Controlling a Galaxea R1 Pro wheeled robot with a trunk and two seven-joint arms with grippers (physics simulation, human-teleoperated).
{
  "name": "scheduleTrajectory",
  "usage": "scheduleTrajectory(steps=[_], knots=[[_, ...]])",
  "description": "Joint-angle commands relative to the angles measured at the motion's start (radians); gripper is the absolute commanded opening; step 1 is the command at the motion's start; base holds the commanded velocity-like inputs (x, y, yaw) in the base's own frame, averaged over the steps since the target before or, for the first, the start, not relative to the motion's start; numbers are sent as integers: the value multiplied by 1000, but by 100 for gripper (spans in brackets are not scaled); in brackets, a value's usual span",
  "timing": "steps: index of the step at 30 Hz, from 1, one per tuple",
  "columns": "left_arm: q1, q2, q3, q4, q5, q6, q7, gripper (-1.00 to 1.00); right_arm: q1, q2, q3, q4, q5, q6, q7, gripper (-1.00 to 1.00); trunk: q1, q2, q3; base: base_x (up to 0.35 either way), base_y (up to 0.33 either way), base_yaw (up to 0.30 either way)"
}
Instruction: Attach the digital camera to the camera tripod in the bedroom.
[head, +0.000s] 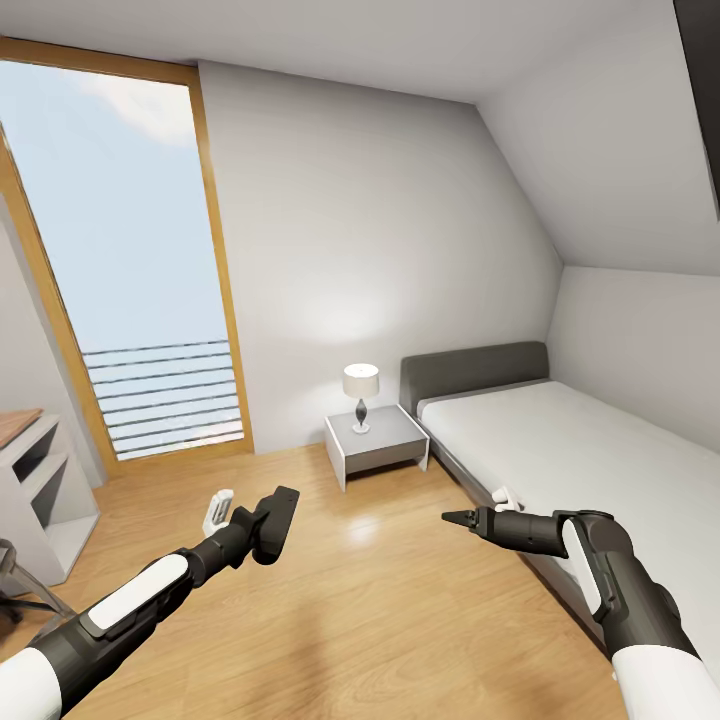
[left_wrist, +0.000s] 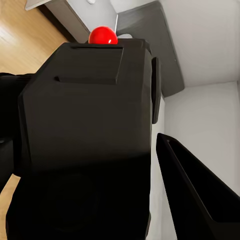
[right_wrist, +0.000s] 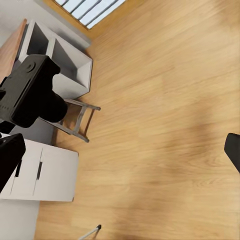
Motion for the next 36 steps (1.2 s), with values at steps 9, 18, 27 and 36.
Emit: scheduleTrajectory(steps=[9, 18, 27, 36], knots=[[-1, 1, -2, -1, 3, -2, 3, -100, 0, 0, -1, 0, -3, 8, -1, 100, 0, -1, 0, 0, 0, 0], [-1, 8, -2, -53, 2, 1, 12, -100, 0, 1, -1, -11, 0, -6, 0, 100, 0, -1, 0, 0, 0, 0], [-2, 11, -2, -85, 2, 0, 14, -100, 0, -1, -4, -18, 2, 2, -4, 100, 0, -1, 0, -64, -38, 0], [-1, 12, -2, -89, 3, 0, 15, -100, 0, -1, -2, -18, 3, 6, -5, 100, 0, -1, 0, -242, -146, 55]])
